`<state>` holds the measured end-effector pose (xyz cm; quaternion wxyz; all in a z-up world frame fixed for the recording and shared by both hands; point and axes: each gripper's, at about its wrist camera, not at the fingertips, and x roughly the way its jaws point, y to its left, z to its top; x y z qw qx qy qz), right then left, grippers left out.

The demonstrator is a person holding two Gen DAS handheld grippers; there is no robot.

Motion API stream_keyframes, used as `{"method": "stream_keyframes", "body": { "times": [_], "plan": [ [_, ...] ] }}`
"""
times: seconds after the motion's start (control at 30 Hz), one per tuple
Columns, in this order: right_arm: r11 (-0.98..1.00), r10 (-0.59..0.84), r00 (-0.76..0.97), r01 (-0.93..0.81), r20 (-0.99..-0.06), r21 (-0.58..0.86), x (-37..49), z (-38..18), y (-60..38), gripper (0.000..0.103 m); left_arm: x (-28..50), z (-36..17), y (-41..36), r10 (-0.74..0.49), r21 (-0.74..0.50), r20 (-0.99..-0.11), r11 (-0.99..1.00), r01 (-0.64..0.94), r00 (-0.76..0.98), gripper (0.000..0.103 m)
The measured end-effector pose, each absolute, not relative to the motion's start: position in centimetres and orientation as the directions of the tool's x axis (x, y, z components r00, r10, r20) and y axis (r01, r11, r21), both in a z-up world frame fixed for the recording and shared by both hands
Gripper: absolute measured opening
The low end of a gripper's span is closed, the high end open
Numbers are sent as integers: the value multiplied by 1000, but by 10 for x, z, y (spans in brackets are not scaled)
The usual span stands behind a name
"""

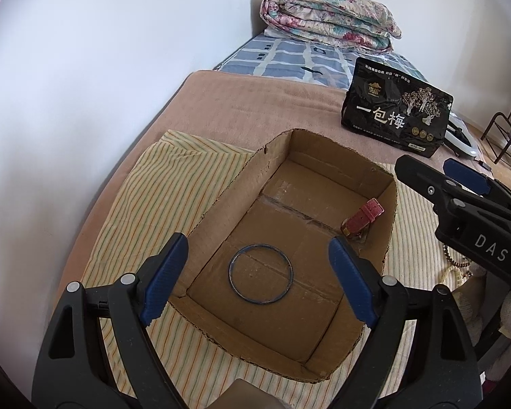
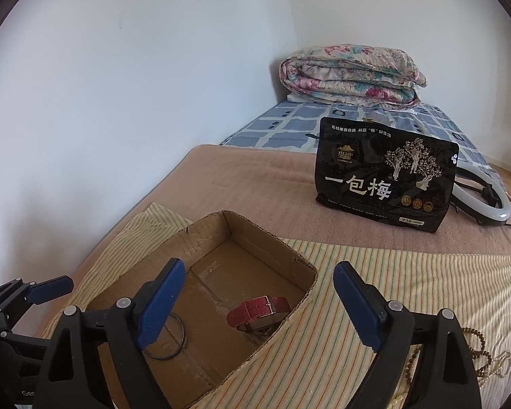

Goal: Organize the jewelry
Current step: 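Withdraw both tools from the box toward the remaining jewelry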

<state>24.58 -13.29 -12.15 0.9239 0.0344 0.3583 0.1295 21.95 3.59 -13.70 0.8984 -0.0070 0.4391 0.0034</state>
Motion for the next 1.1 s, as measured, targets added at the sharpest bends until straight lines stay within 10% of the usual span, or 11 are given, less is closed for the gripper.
{"method": "stream_keyframes", "body": {
  "times": [1.1],
  "plan": [
    [993,-51,729,108,-682,41,142,-99,-372,101,201,-137,-120,-232,-70,-766,957,281,600,87]
  ]
}}
